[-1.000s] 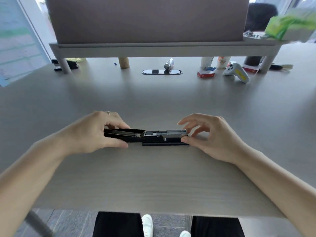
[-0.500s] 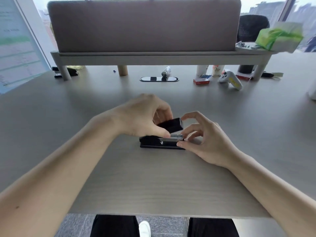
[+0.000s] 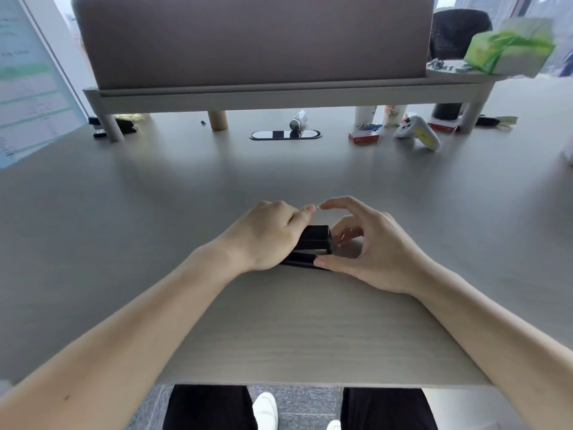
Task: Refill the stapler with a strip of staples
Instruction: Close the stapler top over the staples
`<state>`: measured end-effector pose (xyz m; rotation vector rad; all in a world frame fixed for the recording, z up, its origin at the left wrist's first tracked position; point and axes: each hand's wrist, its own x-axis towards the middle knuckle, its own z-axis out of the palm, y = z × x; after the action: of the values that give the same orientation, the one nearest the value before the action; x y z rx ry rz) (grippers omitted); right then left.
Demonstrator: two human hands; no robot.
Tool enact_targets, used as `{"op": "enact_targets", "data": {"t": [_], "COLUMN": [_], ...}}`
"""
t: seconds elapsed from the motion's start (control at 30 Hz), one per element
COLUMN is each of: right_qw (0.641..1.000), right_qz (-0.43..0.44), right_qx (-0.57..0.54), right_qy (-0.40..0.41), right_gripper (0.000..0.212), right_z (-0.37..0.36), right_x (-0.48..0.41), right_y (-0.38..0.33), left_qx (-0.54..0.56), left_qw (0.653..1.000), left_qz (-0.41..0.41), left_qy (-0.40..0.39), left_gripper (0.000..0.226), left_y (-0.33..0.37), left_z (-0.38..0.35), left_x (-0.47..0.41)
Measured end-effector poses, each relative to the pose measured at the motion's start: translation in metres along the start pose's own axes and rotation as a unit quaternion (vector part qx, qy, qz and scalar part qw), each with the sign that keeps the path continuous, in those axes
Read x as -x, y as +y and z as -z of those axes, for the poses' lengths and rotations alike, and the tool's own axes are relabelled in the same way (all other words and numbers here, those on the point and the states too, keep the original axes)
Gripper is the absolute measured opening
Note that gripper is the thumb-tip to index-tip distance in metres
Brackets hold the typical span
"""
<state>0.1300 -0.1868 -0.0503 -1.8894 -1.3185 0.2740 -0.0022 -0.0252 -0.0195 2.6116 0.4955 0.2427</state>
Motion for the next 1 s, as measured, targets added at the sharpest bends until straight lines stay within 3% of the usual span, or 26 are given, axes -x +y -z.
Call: {"op": "enact_targets", "data": {"t": [0.27,0.77,0.9,1.0], "right_qw": [1.0,1.0,1.0,0.997], "right_qz": [0.007,0.012,0.008,0.017], "right_qx": [-0.015,0.009,0.029,0.079], "right_qy": [0.022,0.012,0.003,-0.007], "right_gripper": [0.081,0.085,0.086,0.092], "right_z": [0.0,-0.001,-0.001,0.005], "right_x": [0.002,-0.002,0.0,0.003], "right_y": [0.001,0.01,0.009,0.008], "left_qx": [-0.067,-0.064,-0.032,0.022], "left_qw": [0.997,0.996,0.998,0.993], "left_qz": [0.025,0.024,0.021,-0.038], "left_qy": [0.013,0.052,0.053,0.114], "left_gripper": [0.067,0.068,0.072,0.055], "left_y": [0.015,0.011,0.011,-0.004], "left_z": [-0.01,-0.015,-0.01,0.008], "left_x": [-0.008,-0.008,-0.006,0.009]}}
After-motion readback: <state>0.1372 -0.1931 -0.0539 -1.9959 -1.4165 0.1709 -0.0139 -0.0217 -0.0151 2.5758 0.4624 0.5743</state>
